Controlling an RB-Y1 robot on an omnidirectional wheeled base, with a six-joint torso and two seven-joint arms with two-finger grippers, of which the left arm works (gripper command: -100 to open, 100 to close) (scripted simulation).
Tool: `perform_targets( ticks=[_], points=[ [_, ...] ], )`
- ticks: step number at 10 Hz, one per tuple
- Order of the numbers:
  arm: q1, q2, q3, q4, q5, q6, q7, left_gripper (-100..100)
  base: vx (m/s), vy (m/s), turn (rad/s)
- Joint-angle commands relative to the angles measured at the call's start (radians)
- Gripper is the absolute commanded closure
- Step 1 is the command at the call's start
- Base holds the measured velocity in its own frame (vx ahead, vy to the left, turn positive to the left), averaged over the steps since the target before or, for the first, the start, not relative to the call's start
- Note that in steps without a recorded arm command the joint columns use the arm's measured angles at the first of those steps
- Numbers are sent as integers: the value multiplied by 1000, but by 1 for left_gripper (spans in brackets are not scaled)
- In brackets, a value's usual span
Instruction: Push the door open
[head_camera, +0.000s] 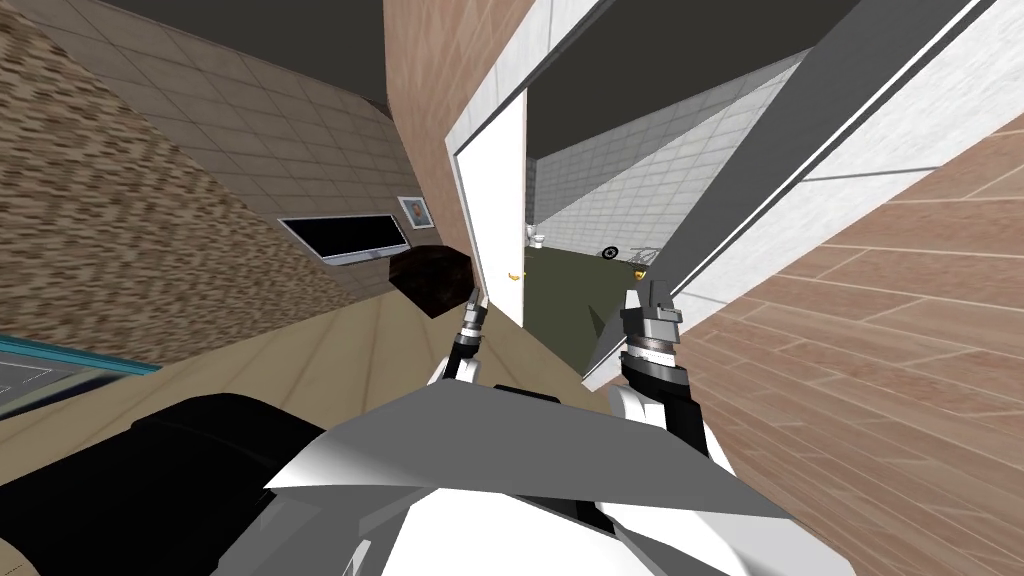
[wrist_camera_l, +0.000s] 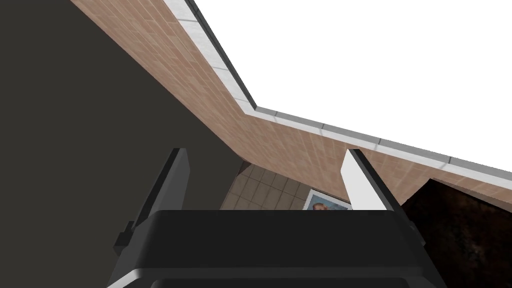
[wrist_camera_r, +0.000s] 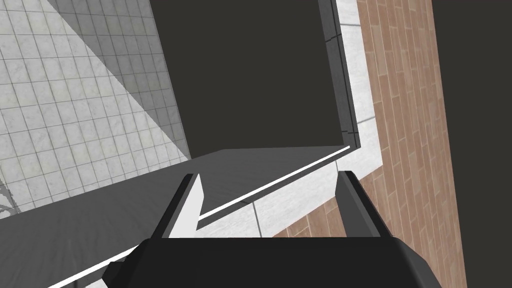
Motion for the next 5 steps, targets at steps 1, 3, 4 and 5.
perform_targets(
  ticks=[1,3,4,5],
  points=[
    [-21,5,-4,37,-3,-3,8,-100,96,50,-21],
    [-38,10,-14,81,-8,-11,15,-100,104,58,-17],
    [-47,12,-18,103,-11,-15,19,-100,93,56,-16],
    [-56,14,-23,126,-13,-20,23,-100,98,58,-16]
  ],
)
